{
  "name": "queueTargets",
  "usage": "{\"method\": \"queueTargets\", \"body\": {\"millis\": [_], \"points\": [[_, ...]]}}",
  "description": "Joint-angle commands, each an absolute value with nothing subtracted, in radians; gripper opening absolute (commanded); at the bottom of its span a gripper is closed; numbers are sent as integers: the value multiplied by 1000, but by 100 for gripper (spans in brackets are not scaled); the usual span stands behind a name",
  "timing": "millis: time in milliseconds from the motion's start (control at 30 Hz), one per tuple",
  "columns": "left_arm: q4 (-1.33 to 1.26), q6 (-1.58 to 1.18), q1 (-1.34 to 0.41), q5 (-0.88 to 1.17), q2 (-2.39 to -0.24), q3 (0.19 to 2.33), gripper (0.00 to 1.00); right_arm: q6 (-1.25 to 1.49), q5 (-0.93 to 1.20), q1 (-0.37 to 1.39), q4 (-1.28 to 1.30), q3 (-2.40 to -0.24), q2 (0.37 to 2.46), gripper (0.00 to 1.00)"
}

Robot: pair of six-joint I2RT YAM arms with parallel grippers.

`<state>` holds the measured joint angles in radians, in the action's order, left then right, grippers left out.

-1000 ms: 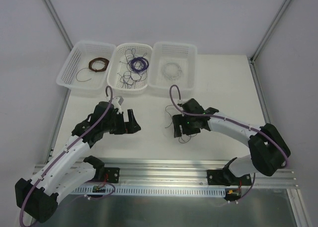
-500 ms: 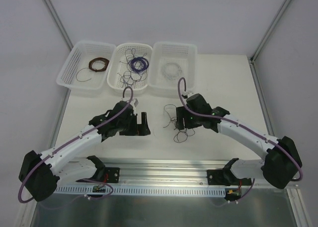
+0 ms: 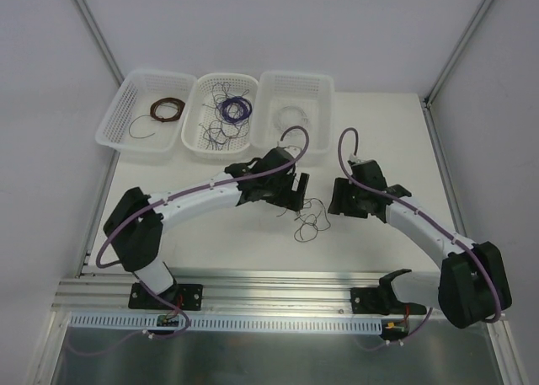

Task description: Untangle the cables

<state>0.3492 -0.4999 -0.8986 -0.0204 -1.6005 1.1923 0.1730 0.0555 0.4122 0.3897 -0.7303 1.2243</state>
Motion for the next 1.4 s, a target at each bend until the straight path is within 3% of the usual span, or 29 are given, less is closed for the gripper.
{"method": "queueTargets", "body": {"millis": [0, 167, 267, 367, 400, 533, 833, 1367], "points": [[334, -355, -914, -43, -1702, 1321, 79, 187, 109, 376, 360, -686, 1186, 59], [334, -269, -936, -12, -1864, 1440, 67, 190, 130, 344, 351, -638, 1115, 60], [336, -264, -939, -18, -1933, 1472, 56, 204, 132, 341, 341, -627, 1082, 61], [336, -271, -939, -15, -1980, 1491, 41, 228, 156, 341, 318, -609, 1052, 61], [336, -275, -937, -17, -1985, 1493, 27, 241, 170, 342, 304, -601, 1048, 61], [334, -307, -940, -31, -1936, 1471, 0, 368, 258, 342, 178, -540, 1020, 61], [337, -406, -983, -129, -1717, 1382, 0, 561, 328, 400, -60, -478, 988, 59], [342, -537, -1019, -210, -1661, 1299, 0, 598, 195, 522, 55, -558, 802, 51]]}}
